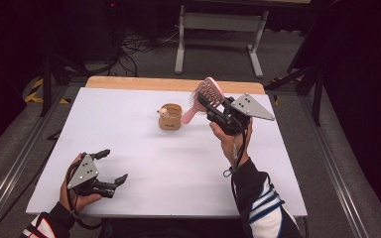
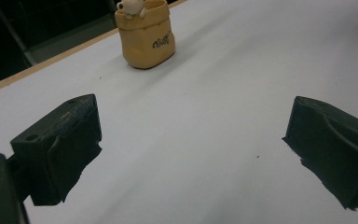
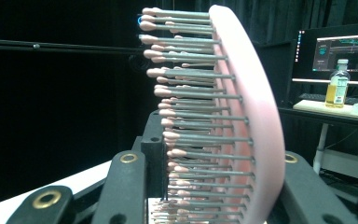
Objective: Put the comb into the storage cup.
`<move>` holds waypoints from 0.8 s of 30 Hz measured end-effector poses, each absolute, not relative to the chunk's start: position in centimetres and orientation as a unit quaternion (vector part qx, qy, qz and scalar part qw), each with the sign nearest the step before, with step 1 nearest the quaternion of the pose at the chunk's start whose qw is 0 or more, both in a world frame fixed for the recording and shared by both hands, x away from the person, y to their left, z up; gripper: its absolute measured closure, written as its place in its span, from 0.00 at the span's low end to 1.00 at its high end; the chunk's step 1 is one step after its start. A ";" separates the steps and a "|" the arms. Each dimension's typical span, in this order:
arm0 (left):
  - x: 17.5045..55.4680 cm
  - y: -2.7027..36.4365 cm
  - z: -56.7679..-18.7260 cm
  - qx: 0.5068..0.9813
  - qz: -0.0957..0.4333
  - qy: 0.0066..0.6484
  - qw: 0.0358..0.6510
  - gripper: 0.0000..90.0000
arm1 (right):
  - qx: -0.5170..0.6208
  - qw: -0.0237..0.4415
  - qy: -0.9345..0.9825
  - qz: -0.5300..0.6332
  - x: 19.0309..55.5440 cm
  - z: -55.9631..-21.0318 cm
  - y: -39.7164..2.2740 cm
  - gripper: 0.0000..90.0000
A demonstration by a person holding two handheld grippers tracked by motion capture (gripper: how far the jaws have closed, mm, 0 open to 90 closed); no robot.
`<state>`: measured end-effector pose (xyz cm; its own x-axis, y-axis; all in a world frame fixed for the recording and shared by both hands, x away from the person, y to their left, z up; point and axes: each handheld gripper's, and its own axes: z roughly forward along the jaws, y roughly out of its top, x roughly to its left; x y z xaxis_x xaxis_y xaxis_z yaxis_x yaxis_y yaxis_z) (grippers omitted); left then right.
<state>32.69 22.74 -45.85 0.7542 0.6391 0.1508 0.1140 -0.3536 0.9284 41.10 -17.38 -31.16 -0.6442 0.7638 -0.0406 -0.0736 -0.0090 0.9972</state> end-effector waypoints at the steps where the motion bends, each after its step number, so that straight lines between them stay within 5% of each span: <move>1: 32.7 22.7 -45.8 0.782 0.255 0.241 0.515 0.05 | 0.275 0.319 0.627 0.655 41.2 -31.1 -17.3 0.70; 24: 32.8 22.9 -45.8 0.784 0.249 0.238 0.517 0.05 | 0.289 0.318 0.626 0.651 44.1 -30.7 -15.1 0.70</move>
